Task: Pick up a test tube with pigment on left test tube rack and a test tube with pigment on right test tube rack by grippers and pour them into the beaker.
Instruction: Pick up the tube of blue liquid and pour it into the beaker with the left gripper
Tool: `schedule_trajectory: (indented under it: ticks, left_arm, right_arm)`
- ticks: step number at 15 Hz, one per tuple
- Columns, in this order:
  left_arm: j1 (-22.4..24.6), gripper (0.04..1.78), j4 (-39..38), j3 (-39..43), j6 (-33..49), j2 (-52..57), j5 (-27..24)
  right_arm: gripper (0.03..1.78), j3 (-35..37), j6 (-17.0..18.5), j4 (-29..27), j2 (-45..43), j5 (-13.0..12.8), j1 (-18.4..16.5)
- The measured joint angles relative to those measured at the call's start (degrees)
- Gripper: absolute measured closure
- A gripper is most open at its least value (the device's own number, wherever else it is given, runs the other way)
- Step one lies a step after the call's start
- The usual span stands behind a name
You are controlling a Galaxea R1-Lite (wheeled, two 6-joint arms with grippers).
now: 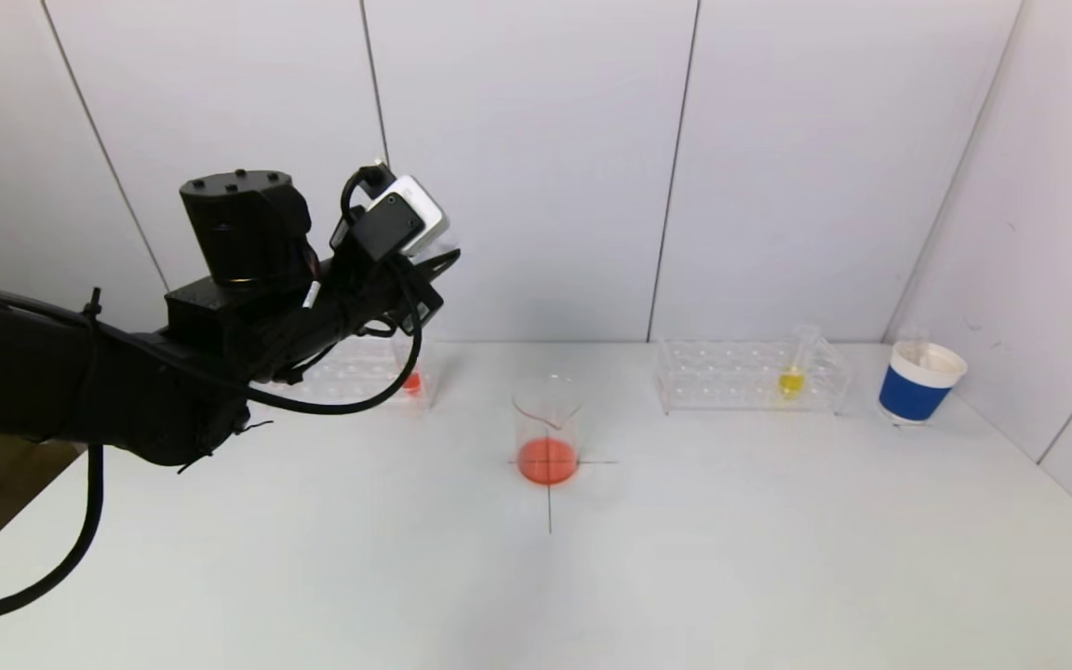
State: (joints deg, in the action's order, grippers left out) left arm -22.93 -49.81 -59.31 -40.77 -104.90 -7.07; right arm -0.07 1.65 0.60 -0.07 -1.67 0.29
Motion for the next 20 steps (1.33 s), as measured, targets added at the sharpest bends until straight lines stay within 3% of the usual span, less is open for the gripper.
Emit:
schedule_trajectory:
  ticks: [4,9,20]
  left_arm:
    - [-0.11,1.40,-3.30,-0.43,-2.04,-1.72,-1.63]
    - [-0.38,1.40,-14.68,-1.24,-6.50,-7.67,-7.51]
    - [-0.94,1.40,-15.26,-1.74,-14.75,-12.19,-11.40]
  right_arm:
    - [0.04,0.00,0.00,0.00,0.00,0.00,0.00]
    - [0.04,0.02,0.00,-0.02,0.00,0.02,0.00]
    - [0.04,0.00,0.00,-0.02,0.00,0.02,-0.02]
